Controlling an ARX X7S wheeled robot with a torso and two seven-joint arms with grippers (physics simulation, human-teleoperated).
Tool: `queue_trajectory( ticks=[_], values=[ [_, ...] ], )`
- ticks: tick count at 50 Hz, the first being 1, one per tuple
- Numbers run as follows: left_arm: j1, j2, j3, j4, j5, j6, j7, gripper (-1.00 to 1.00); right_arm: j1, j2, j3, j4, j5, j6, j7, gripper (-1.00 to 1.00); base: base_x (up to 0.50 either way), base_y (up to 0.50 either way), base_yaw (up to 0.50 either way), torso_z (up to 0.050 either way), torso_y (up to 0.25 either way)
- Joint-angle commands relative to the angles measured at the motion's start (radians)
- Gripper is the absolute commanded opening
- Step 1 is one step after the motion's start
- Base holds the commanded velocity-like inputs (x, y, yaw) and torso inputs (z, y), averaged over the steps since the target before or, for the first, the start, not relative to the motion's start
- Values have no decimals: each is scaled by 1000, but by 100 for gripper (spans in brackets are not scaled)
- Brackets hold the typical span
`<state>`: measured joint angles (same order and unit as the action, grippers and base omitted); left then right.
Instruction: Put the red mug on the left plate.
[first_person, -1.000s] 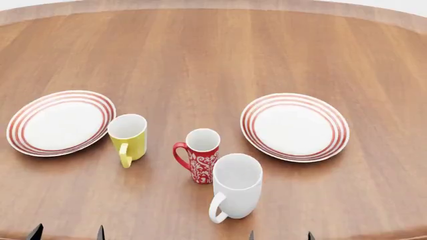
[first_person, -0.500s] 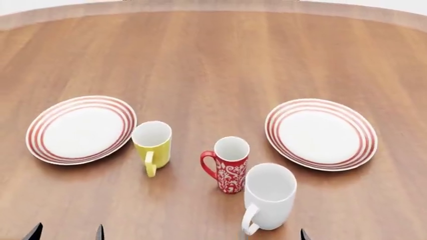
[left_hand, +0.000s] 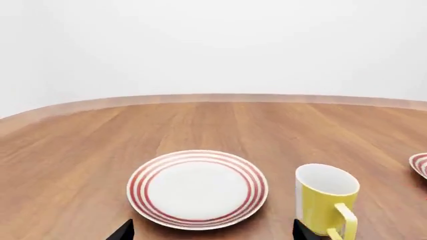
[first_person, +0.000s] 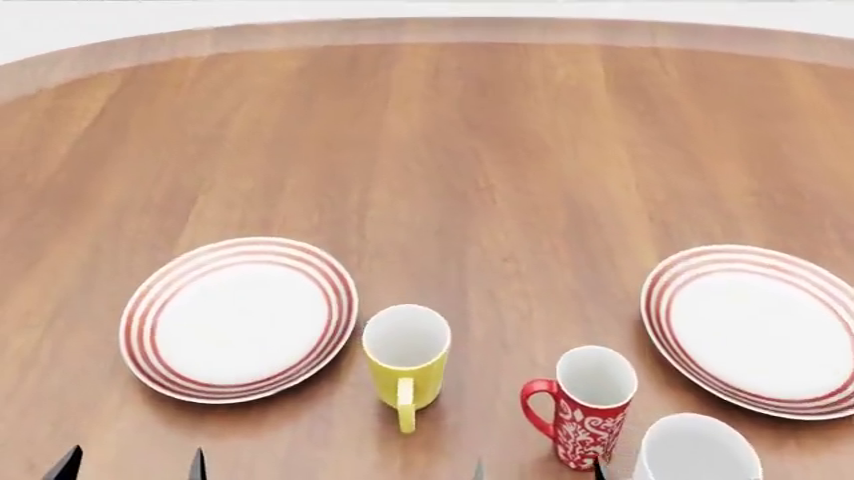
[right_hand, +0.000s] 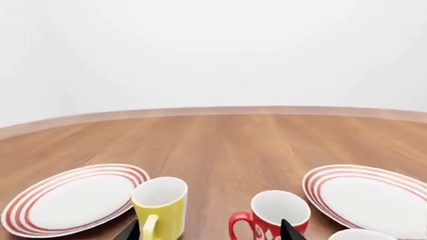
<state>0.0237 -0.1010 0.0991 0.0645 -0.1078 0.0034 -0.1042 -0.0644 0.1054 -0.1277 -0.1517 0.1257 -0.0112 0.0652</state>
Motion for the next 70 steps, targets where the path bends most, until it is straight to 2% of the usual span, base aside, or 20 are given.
queue_trajectory(
  ticks=[1, 24, 32, 37, 49, 55, 63, 70],
  values=[
    [-3, -13, 11, -5, -13, 7, -13, 100, 5, 13, -13, 7, 31, -3, -1, 100, 367, 434, 0, 0, 0],
    [-9, -32, 44, -18, -27, 10, -27, 100, 15, 29, -28, 23, 66, -4, 15, 100, 386, 418, 0, 0, 0],
    [-3, -39, 50, -5, -30, 8, -35, 100, 21, 32, -28, 28, 86, 7, 23, 100, 172, 52, 0, 0, 0],
    [0, -42, 58, -3, -30, 9, -38, 100, 28, 29, -19, 9, 178, 77, 6, 100, 0, 0, 0, 0, 0],
    [10, -51, 76, 15, -43, 9, -37, 100, 121, -44, 75, -34, 187, 297, 295, 100, 0, 0, 0, 0, 0],
    [8, -56, 76, 13, -52, 11, -38, 100, 133, -74, 97, -11, 164, 279, 408, 100, 0, 0, 0, 0, 0],
    [3, -59, 79, 3, -52, 15, -46, 100, 130, -95, 178, 19, 300, 213, 532, 100, 0, 0, 0, 0, 0],
    [6, -65, 80, 11, -59, 14, -51, 100, 108, -78, 166, -5, 345, 195, 582, 100, 0, 0, 0, 0, 0]
  ],
)
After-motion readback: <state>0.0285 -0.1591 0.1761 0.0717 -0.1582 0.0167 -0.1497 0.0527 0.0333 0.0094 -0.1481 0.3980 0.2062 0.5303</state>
